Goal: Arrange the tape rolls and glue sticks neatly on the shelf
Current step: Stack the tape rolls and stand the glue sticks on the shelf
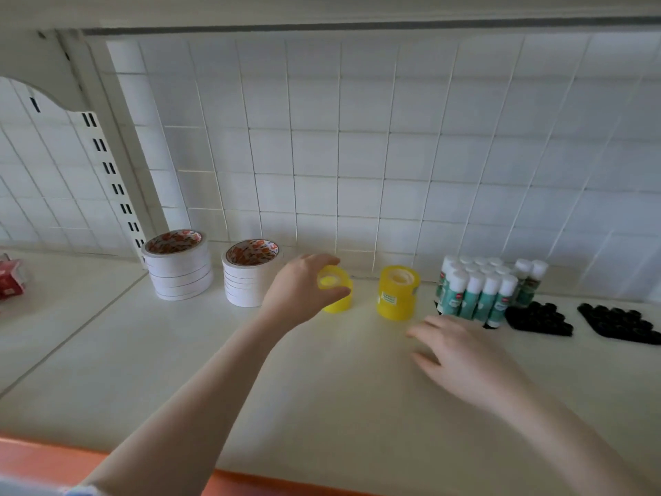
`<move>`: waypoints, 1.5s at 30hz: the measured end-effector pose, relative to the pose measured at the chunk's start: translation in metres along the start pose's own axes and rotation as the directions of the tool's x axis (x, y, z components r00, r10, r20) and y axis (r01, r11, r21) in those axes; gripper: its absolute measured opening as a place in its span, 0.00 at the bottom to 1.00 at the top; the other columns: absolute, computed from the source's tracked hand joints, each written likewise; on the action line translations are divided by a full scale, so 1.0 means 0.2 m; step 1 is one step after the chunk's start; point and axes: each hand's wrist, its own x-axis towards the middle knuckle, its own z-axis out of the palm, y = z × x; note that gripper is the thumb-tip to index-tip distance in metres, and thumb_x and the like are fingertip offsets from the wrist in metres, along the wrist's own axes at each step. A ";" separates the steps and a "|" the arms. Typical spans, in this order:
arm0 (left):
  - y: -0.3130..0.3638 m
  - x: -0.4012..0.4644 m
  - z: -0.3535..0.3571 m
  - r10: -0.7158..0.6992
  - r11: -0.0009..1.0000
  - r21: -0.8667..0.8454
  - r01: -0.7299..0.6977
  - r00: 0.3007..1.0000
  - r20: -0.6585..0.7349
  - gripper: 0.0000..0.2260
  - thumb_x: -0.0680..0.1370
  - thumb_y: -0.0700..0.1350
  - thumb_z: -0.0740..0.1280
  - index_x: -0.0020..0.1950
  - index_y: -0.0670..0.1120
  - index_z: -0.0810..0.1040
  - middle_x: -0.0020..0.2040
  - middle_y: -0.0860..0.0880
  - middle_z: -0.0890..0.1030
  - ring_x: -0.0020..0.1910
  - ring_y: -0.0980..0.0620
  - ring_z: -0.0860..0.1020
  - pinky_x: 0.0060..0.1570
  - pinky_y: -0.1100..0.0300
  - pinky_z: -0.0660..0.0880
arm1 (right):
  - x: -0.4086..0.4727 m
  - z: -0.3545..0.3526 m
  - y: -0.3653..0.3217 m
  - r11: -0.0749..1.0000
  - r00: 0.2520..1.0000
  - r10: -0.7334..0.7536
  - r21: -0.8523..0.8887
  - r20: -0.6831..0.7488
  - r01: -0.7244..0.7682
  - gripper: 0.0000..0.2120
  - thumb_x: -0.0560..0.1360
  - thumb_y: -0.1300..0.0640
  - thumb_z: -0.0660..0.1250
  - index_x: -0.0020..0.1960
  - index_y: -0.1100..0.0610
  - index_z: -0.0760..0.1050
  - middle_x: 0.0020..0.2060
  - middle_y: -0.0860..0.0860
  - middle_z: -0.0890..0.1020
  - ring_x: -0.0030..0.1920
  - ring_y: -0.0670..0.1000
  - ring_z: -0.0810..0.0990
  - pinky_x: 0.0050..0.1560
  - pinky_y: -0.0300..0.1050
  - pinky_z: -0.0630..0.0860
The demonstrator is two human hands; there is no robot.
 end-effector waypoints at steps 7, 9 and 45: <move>0.00 0.07 0.13 -0.025 1.000 0.002 0.025 0.999 0.024 0.25 0.70 0.52 0.73 0.65 0.52 0.74 0.62 0.50 0.76 0.60 0.50 0.73 0.53 0.61 0.67 | -0.06 0.12 0.08 0.999 0.993 0.015 0.041 -0.117 -0.010 0.07 0.65 0.54 0.74 0.37 0.50 0.75 0.32 0.45 0.74 0.35 0.49 0.76 0.28 0.44 0.74; -0.01 0.08 0.14 -0.035 0.999 0.005 0.035 0.999 0.013 0.24 0.70 0.52 0.73 0.65 0.52 0.74 0.62 0.50 0.76 0.61 0.51 0.73 0.53 0.61 0.66 | -0.05 0.13 0.08 0.999 0.990 0.004 0.049 -0.138 0.003 0.08 0.64 0.55 0.76 0.36 0.50 0.76 0.32 0.44 0.74 0.34 0.48 0.75 0.26 0.42 0.74; -0.12 0.09 0.15 -0.170 0.953 -0.233 0.195 0.977 0.126 0.31 0.66 0.47 0.78 0.67 0.51 0.73 0.58 0.51 0.78 0.56 0.52 0.75 0.56 0.60 0.71 | -0.04 0.18 0.10 0.993 0.974 0.015 0.116 -0.224 0.011 0.06 0.67 0.57 0.72 0.36 0.51 0.76 0.33 0.45 0.72 0.36 0.49 0.74 0.26 0.43 0.72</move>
